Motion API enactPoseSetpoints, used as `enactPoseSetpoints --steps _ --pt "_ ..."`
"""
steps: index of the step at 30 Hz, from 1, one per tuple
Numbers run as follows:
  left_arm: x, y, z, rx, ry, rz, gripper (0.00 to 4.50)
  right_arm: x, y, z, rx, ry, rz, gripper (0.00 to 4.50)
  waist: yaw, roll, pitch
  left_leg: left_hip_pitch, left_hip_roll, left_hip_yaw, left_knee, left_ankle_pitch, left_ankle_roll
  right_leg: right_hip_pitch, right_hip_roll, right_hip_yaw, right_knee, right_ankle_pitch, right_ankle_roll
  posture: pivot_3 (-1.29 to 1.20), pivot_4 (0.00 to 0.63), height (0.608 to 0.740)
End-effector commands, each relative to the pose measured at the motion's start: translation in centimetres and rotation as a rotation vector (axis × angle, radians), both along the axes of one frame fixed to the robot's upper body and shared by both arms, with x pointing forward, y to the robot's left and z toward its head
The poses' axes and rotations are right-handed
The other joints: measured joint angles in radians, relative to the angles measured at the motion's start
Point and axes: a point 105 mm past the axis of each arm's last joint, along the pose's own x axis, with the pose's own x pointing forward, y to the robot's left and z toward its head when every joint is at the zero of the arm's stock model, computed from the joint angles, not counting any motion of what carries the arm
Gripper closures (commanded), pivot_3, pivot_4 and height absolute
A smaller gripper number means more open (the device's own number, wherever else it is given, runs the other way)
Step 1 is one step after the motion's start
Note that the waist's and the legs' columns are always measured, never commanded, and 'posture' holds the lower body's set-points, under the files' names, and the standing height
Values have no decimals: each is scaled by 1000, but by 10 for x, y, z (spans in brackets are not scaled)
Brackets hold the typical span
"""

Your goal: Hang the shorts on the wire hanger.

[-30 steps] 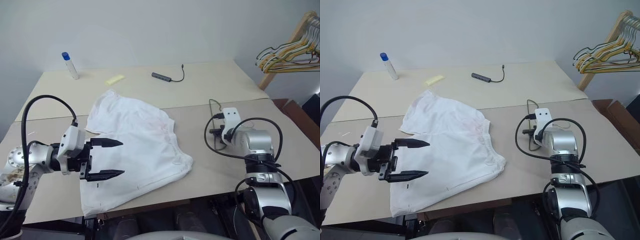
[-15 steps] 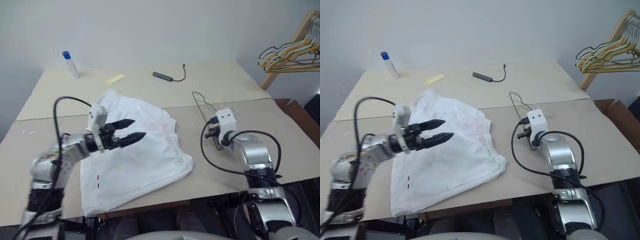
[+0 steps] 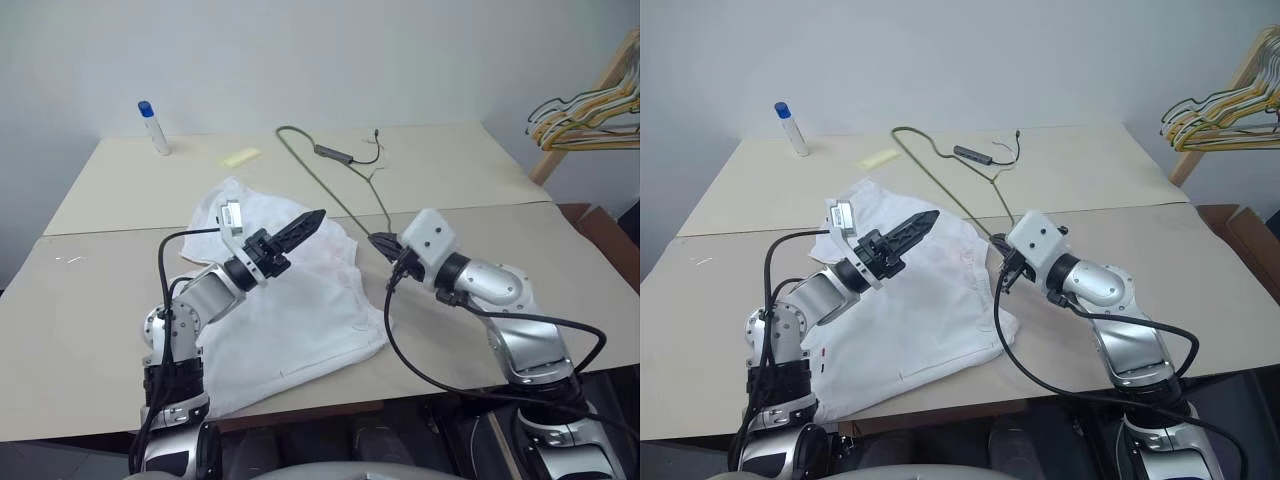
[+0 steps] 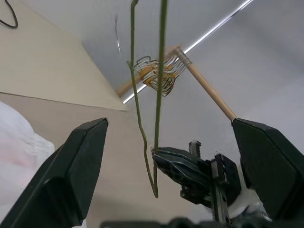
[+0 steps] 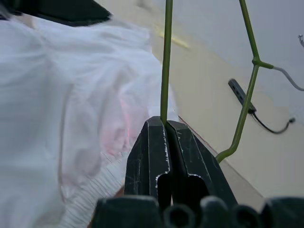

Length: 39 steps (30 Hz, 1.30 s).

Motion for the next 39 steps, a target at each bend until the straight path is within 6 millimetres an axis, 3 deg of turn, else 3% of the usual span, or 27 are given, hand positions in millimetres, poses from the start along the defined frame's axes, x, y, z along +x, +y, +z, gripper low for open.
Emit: enactPoseSetpoints --steps 1,8,9,13,22,23,27,31,34,39 --pt "-2 -2 19 -32 -65 -21 0 -10 10 20 -13 -111 72 4457 1 0 0 0 0 0 0 0 0 0 0 0 0 0 0 -25 0 740" --pt "11 2 24 -48 -60 97 0 -20 17 16 -92 -176 144 4457 4 0 0 0 0 0 0 0 0 0 0 0 0 0 0 -28 0 740" --pt "13 5 26 -74 -62 118 183 -21 18 14 -100 -180 149 4494 5 0 0 0 0 0 0 0 0 0 0 0 -1 0 0 -29 0 740" --pt "16 11 28 -119 -46 154 1184 -20 19 12 -106 -190 138 4500 5 0 0 0 0 0 0 0 0 0 0 0 -1 0 0 -31 0 740" --pt "16 4 19 -90 12 151 4290 -12 19 15 -134 -277 78 4500 9 0 0 0 0 0 0 0 -1 1 0 0 -2 0 0 -35 0 740" --pt "15 3 19 -90 13 148 4448 -12 19 15 -138 -283 76 4500 9 0 0 0 0 0 0 0 -1 1 0 0 -2 0 0 -34 0 740" --pt "16 1 14 -76 36 148 4448 -9 21 16 -153 -320 62 4500 9 0 0 0 0 0 0 0 -1 1 0 0 -2 0 0 -33 0 740" --pt "17 -1 14 -23 13 145 4448 1 19 17 -308 -491 -4 4500 9 0 0 0 0 0 0 1 -1 1 0 0 -2 0 0 -34 0 740" --pt "16 3 24 -34 -46 151 4500 2 20 18 -336 -551 2 3688 9 -1 0 0 -1 0 0 1 -2 0 0 0 -2 0 0 -32 0 740" --pt "10 19 50 11 -210 107 4500 -10 18 40 -154 -490 48 1994 7 -1 0 0 -1 0 -1 1 -2 1 0 0 -3 0 0 -40 0 740"
